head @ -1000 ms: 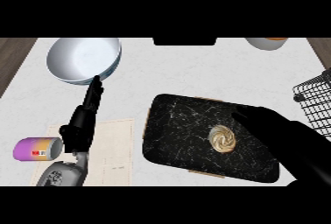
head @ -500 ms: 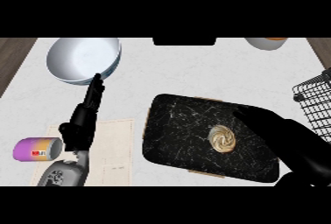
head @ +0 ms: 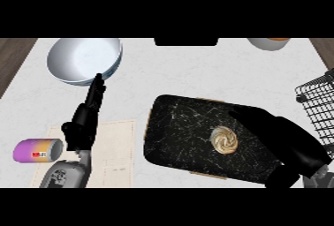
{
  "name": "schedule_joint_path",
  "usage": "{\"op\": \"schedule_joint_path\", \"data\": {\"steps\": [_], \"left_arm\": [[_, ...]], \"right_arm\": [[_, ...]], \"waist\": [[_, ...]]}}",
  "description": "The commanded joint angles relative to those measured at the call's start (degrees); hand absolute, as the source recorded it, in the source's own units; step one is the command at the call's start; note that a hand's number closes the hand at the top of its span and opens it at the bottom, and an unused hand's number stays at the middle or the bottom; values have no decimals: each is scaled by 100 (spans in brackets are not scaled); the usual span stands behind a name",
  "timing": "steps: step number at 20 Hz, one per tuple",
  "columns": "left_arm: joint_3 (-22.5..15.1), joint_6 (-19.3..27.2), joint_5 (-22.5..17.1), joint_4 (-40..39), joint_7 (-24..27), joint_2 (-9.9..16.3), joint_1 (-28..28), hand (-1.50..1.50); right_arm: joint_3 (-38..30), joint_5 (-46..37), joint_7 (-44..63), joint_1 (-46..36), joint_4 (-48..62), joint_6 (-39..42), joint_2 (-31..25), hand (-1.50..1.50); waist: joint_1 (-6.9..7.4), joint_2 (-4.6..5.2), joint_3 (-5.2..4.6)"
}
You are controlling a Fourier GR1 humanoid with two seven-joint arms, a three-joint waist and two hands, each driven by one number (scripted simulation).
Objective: Pick the cupcake from the tray and place it in the tiered basket
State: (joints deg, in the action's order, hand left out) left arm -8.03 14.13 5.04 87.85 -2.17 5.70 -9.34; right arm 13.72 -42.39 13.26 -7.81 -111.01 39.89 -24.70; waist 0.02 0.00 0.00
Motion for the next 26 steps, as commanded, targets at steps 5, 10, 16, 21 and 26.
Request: {"op": "schedule_joint_path", "data": {"steps": [5,10,16,21,26], "left_arm": [[-5,-95,225,406,-84,-81,342,0],[262,-276,158,-42,45,-104,35,0],[458,-528,61,96,72,-16,100,0],[159,-292,364,299,-83,-338,258,0],[349,-437,284,154,-39,-294,180,0]], "right_arm": [[-3,-254,166,-173,46,463,513,-150],[148,-707,-287,180,419,54,551,-150],[233,-954,-22,-252,702,165,1060,-150],[201,-1161,-494,64,1073,-328,1061,-150],[205,-1340,-576,-347,1598,-401,1308,-150]], "waist": [[6,-5,-1],[-5,-1,0],[4,-1,-1],[4,-3,0],[12,1,0]]}}
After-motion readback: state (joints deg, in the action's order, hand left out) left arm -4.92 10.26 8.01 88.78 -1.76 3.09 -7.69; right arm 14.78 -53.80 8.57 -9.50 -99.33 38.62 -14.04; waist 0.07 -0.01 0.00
